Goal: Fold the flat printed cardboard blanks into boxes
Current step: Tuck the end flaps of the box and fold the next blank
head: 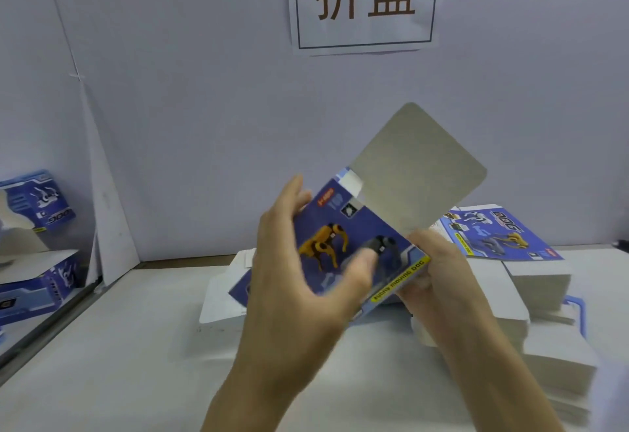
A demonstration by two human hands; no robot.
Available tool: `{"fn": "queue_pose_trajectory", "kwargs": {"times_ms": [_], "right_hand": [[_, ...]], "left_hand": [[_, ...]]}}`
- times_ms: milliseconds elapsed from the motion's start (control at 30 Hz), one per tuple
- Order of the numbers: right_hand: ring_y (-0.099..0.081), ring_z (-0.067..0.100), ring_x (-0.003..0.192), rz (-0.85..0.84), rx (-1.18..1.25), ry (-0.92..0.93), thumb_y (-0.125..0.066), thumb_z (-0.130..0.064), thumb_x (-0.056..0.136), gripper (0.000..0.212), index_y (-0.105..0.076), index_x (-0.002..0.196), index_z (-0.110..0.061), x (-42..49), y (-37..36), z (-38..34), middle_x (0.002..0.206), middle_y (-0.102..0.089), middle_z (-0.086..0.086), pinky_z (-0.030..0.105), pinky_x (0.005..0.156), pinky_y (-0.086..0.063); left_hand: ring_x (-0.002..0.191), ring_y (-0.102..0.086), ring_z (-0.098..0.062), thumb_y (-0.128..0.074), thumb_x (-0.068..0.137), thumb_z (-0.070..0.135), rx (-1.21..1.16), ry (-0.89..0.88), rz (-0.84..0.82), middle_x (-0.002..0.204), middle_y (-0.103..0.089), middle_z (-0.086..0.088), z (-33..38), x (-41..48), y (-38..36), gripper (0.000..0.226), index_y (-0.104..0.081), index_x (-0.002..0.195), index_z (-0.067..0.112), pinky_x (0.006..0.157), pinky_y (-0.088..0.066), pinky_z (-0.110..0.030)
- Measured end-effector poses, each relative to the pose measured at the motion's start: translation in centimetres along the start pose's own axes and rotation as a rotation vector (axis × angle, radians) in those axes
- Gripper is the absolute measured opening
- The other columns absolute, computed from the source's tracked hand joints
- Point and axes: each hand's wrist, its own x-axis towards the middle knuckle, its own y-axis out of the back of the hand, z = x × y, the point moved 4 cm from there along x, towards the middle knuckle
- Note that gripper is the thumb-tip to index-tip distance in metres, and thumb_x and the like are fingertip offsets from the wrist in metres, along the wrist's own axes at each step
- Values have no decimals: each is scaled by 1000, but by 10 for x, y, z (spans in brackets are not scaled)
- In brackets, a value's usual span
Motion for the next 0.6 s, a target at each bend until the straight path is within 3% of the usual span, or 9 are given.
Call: {"fn": "queue_pose_trajectory", "kwargs": {"times_ms": [33, 67, 133, 167, 233, 300, 367, 600], "right_hand": [[-67, 23, 60, 8, -19, -16, -59, -6, 81, 5, -58, 83, -10, -1, -2, 0, 70, -67, 12, 39, 57, -58], [-67, 27, 67, 1, -61, -30, -63, -12, 80, 12, -56, 89, -10, -2, -3, 0, 76, -67, 15, 48, 65, -57], [-67, 29, 72, 2, -170, -28, -63, -19, 87, 10, -57, 91, -11, -2, -2, -1, 80, -70, 13, 53, 75, -56], [-68, 27, 70, 21, -217, 2, -60, -20, 91, 9, -58, 86, -12, -3, -1, -4, 75, -70, 9, 47, 71, -58], [-69, 22, 70, 40, -346, 77, -56, -18, 95, 12, -61, 84, -16, -4, 1, -10, 72, -71, 3, 35, 64, -60], [-70, 18, 71, 18, -448, 134, -55, -16, 96, 12, -65, 90, -16, -6, 1, -18, 78, -74, 1, 27, 60, -59], [-71, 14, 73, 16, -474, 215, -57, -15, 95, 10, -66, 96, -16, -8, 4, -28, 84, -76, -1, 23, 57, -57], [-69, 6, 83, 105, -532, 606, -62, -14, 92, 31, -57, 113, -36, -20, 2, -47, 90, -71, -17, 21, 53, -55]], "left_hand": [[134, -37, -2, -62, 59, 70, 177, -42, -32, 138, -34, 30, -1, -2, -5, 97, -18, 142, 48, 109, -39, -29], [144, -19, -8, -56, 54, 79, 348, -73, -54, 148, -18, 22, -4, -4, -10, 113, 2, 146, 46, 119, -22, -42], [145, 20, -7, -42, 42, 90, 576, -64, -77, 150, 17, 25, -11, -3, -14, 130, 36, 136, 46, 119, 12, -42], [142, 29, -5, -40, 38, 92, 600, -43, -77, 148, 26, 25, -14, -1, -13, 134, 43, 131, 45, 116, 17, -39], [144, 23, -7, -45, 37, 90, 566, -28, -96, 152, 22, 20, -20, 3, -8, 137, 42, 133, 45, 118, 13, -42], [146, -5, -17, -53, 38, 86, 495, -40, -131, 152, 0, 16, -23, 6, -1, 137, 31, 139, 48, 121, -11, -49], [136, -28, -16, -60, 39, 82, 468, -47, -182, 144, -11, 19, -25, 9, 6, 136, 27, 139, 53, 113, -32, -44], [135, -20, -3, -64, 40, 76, 470, -108, -282, 143, -8, 23, -25, 5, 10, 134, 23, 140, 56, 109, -27, -28]]}}
